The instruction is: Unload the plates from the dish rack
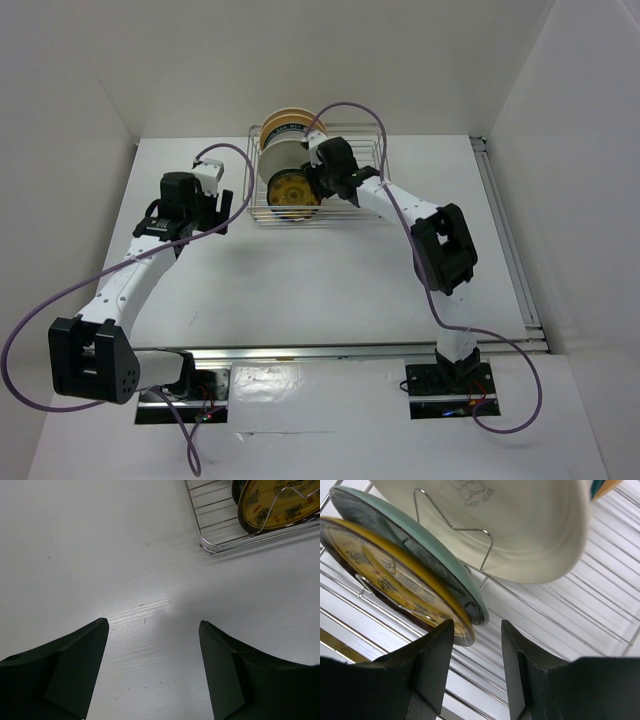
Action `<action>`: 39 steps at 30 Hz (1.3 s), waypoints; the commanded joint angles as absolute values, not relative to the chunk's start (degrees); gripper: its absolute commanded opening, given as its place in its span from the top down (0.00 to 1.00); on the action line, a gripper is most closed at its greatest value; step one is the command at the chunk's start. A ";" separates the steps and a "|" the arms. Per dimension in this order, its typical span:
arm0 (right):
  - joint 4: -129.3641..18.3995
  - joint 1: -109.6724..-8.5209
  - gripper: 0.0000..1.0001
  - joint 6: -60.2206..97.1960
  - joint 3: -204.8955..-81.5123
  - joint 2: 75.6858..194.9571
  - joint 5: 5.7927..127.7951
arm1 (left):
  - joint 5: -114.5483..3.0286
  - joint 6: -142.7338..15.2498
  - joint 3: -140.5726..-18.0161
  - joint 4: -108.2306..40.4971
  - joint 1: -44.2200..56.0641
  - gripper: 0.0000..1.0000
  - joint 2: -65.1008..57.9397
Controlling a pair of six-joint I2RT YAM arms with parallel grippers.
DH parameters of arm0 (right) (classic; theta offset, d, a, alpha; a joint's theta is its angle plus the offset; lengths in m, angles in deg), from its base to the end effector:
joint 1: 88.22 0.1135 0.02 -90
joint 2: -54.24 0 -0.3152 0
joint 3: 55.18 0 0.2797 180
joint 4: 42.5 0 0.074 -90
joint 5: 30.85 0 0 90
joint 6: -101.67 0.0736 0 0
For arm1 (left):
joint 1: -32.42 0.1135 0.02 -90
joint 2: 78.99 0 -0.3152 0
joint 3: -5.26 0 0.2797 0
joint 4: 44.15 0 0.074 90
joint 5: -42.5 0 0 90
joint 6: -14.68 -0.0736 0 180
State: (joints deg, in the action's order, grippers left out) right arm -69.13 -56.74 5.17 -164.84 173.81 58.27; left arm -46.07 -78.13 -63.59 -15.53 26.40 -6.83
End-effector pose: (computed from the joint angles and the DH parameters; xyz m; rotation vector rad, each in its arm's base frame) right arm 0.4864 0.2965 0.2516 -0.7135 2.0997 0.2249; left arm 0.3263 -0.0326 0.3193 0.1491 2.1227 -0.0065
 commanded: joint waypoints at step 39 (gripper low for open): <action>-62.01 -61.59 0.70 10.53 -161.96 172.18 78.14 | -47.85 -79.36 -61.09 -18.58 26.62 0.14 -9.64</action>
